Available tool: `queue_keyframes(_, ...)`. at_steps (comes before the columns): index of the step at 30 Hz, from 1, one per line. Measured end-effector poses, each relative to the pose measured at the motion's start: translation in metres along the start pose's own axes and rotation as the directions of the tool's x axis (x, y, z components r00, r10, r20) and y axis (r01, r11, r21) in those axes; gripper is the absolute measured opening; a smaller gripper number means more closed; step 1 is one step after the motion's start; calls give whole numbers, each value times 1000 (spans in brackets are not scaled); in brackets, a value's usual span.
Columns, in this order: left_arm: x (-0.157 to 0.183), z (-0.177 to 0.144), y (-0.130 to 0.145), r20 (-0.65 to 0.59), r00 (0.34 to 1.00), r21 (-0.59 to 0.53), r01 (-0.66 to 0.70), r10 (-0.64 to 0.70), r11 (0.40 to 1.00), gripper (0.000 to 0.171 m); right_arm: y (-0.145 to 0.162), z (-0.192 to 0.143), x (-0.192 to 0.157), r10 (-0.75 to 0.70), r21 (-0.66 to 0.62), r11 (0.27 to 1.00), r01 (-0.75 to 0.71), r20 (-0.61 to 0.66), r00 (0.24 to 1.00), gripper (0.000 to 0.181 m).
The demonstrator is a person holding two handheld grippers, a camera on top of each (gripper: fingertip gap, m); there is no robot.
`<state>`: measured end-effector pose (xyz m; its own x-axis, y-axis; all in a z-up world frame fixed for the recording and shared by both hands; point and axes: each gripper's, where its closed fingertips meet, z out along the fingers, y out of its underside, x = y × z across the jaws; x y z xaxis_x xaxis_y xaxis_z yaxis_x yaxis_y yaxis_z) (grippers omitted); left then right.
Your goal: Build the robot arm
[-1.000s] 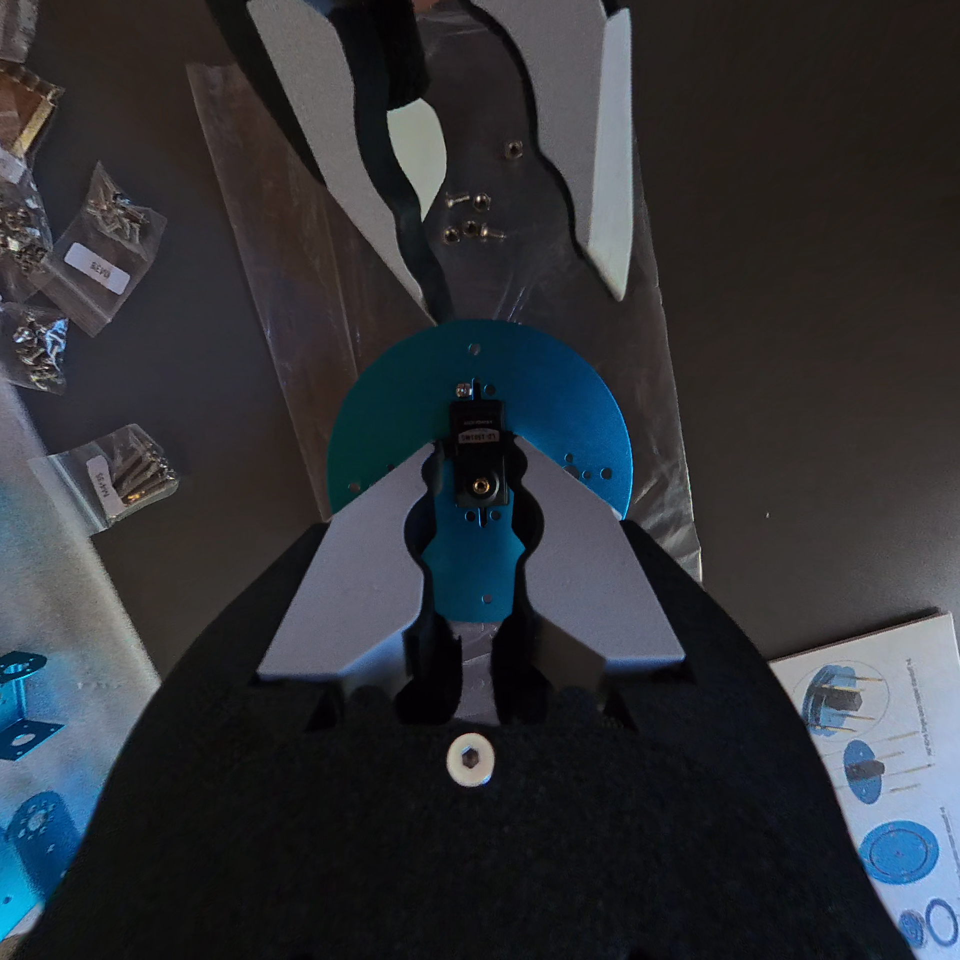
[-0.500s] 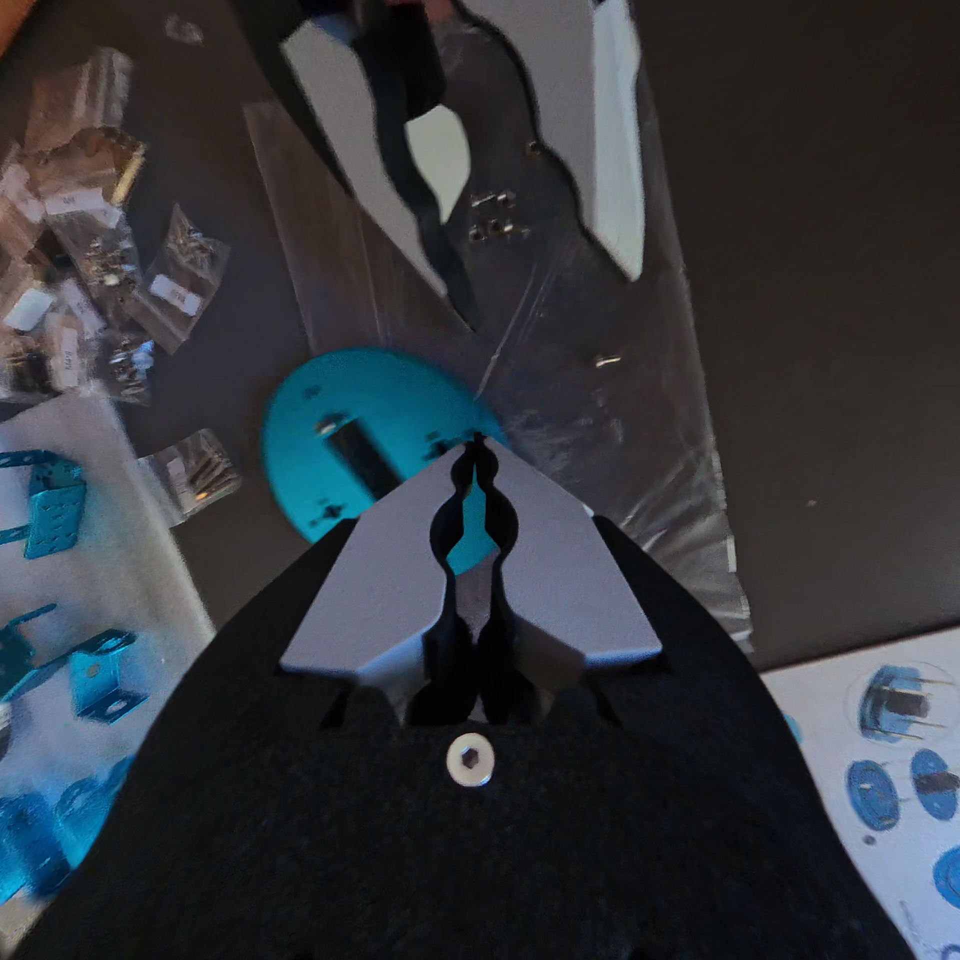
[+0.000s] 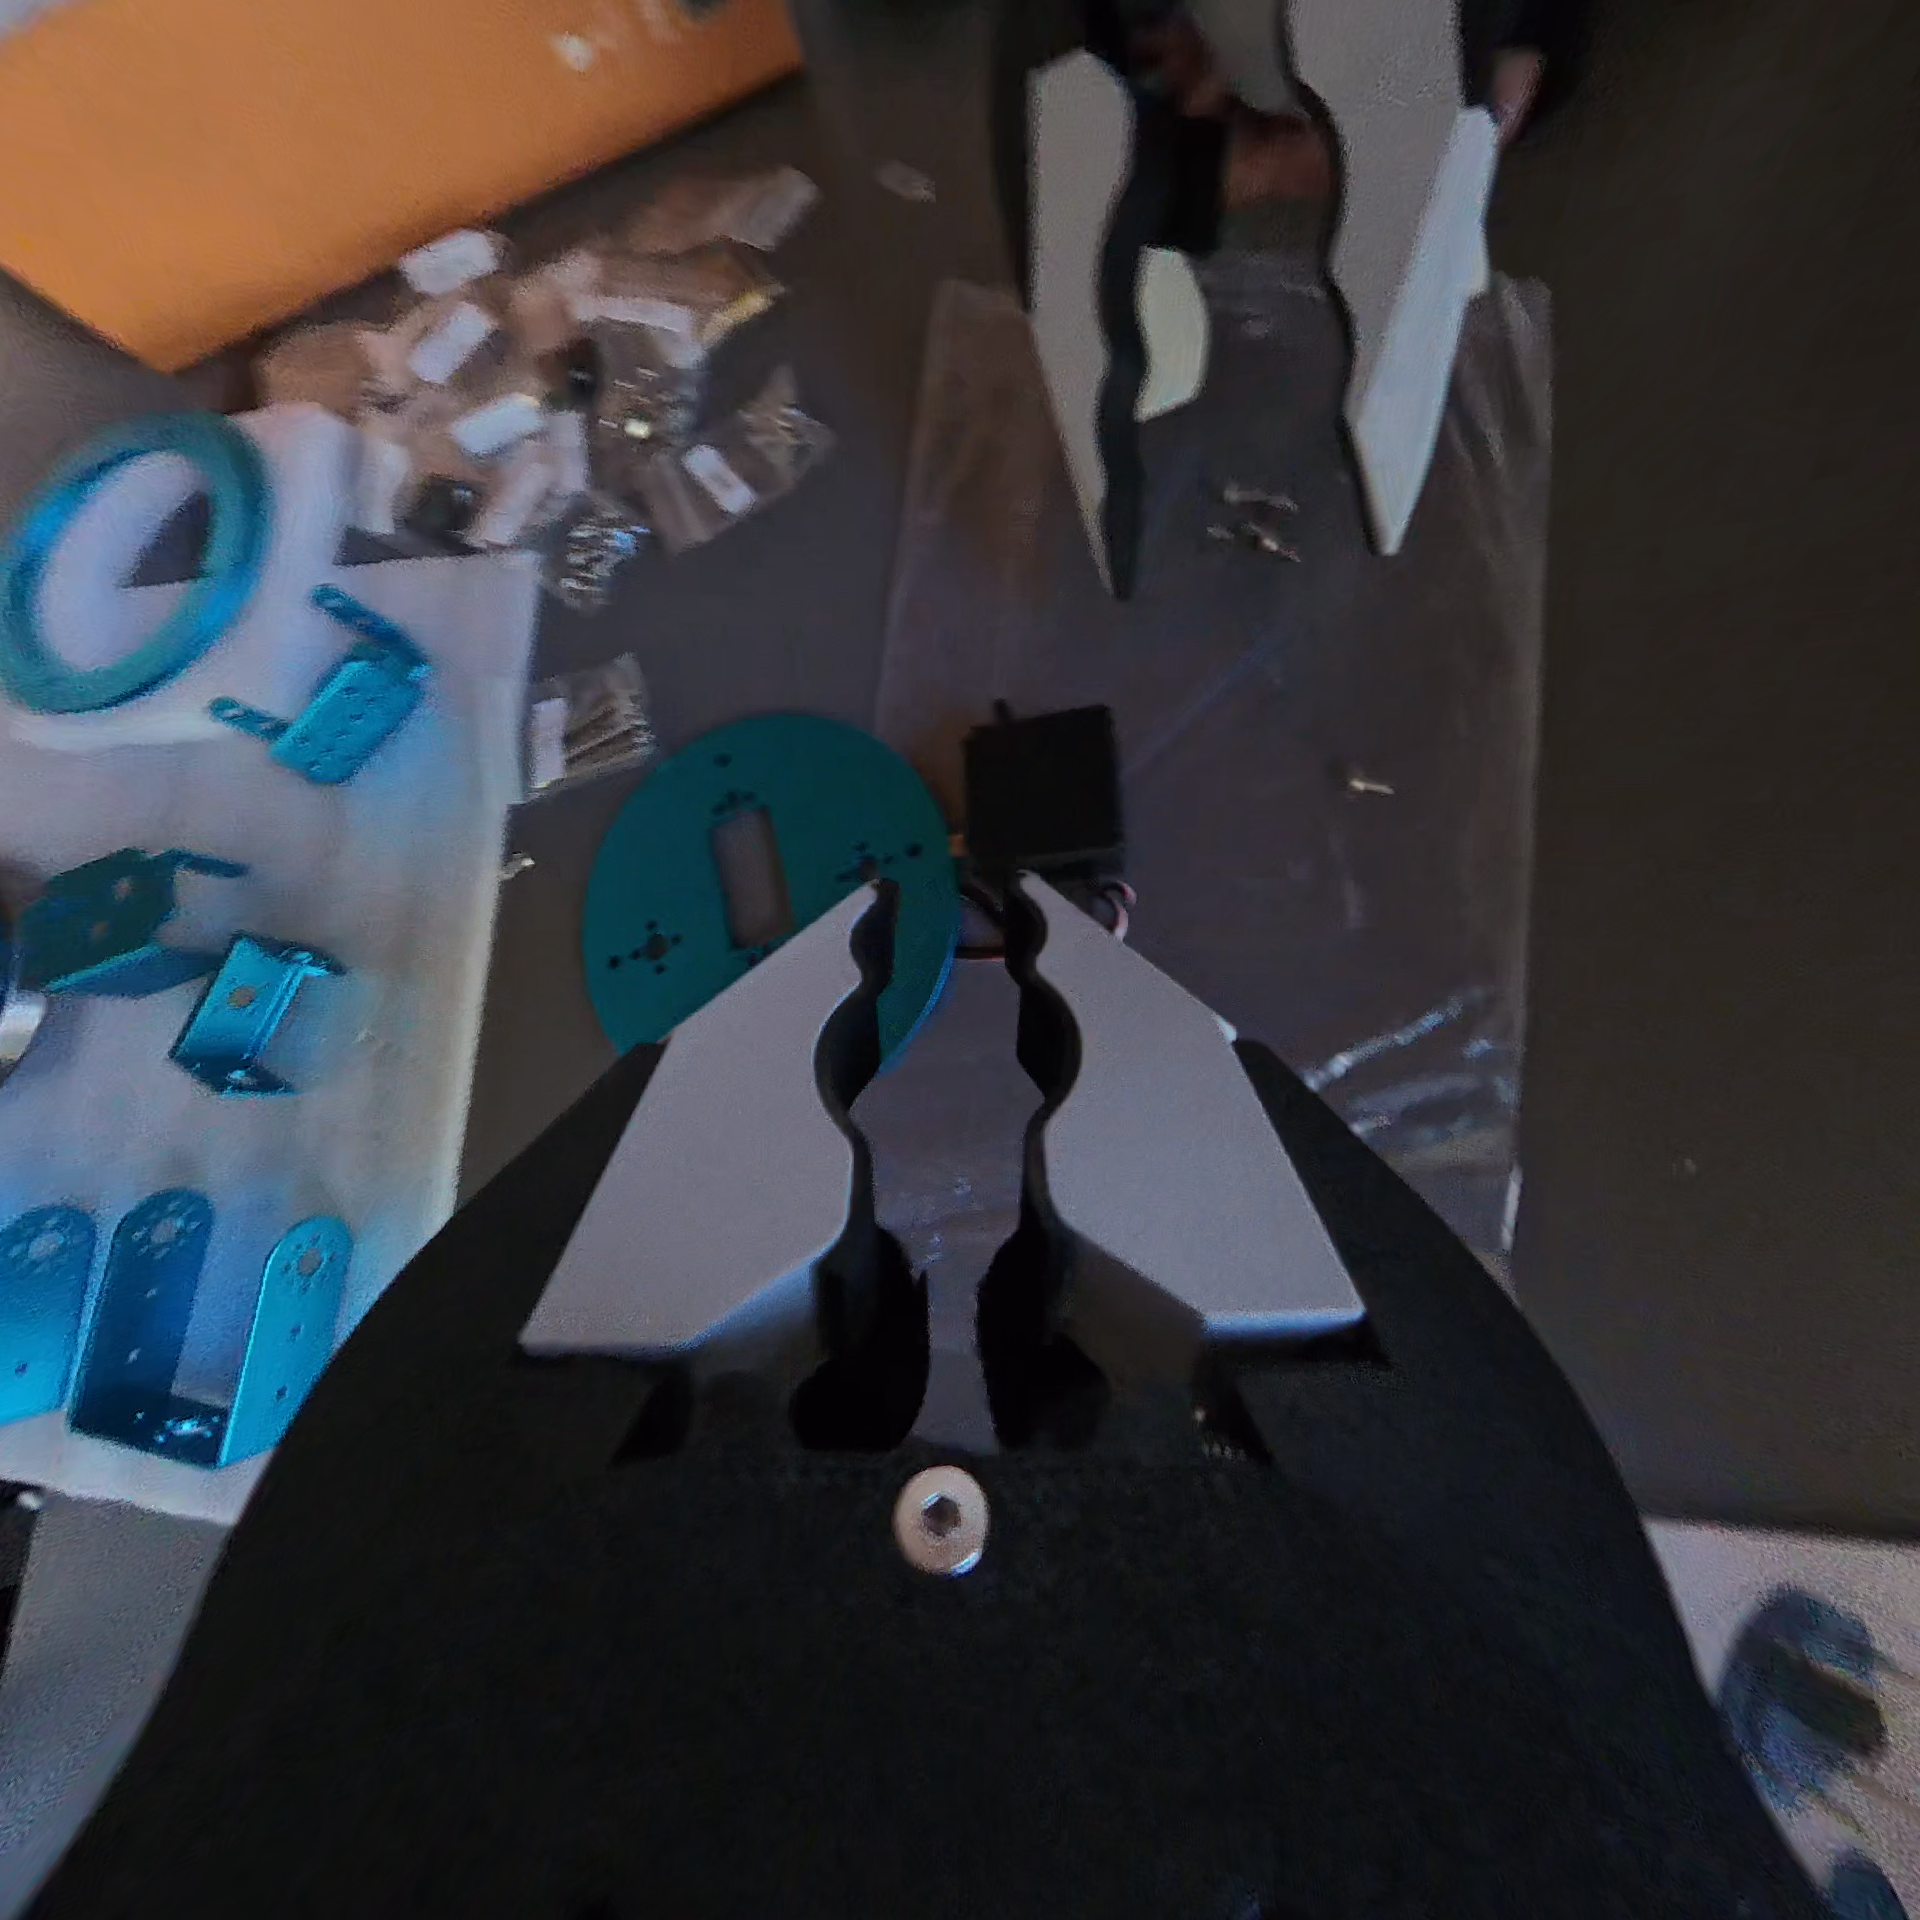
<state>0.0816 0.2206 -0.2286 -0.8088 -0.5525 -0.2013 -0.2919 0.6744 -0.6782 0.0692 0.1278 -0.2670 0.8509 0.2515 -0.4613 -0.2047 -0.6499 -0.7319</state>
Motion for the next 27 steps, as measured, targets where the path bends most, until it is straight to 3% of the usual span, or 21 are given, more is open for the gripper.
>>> queue_keyframes(4, -35, 0, 9, 68, 971, 234, 207, -228, 950, 19, -15, -16, 13, -22, 94, 995, 26, -35, 999, 47)
queue_keyframes(7, -56, 1, 25, 70, 925, 312, 334, -373, 889, 20, -22, -26, 26, -67, 142, 986, 84, -116, 991, 38)
queue_keyframes(9, -64, -4, 30, 50, 897, 375, 390, -439, 841, 19, -20, -31, 34, -85, 126, 986, 108, -174, 981, 28)
queue_keyframes(11, -72, -10, 33, 76, 886, 397, 395, -458, 829, 19, -17, -33, 41, -112, 93, 986, 136, -226, 968, 23)
queue_keyframes(14, -77, -13, 39, 105, 882, 388, 389, -460, 835, 19, -15, -36, 50, -149, 67, 982, 177, -302, 942, 18)
queue_keyframes(23, -63, 1, 47, 131, 893, 241, 393, -431, 887, 22, -11, -27, 51, -127, 57, 987, 148, -282, 951, 22)
queue_keyframes(27, -46, 16, 61, 122, 921, 90, 361, -370, 928, 34, -12, -21, 63, -57, 30, 997, 68, -270, 961, 50)
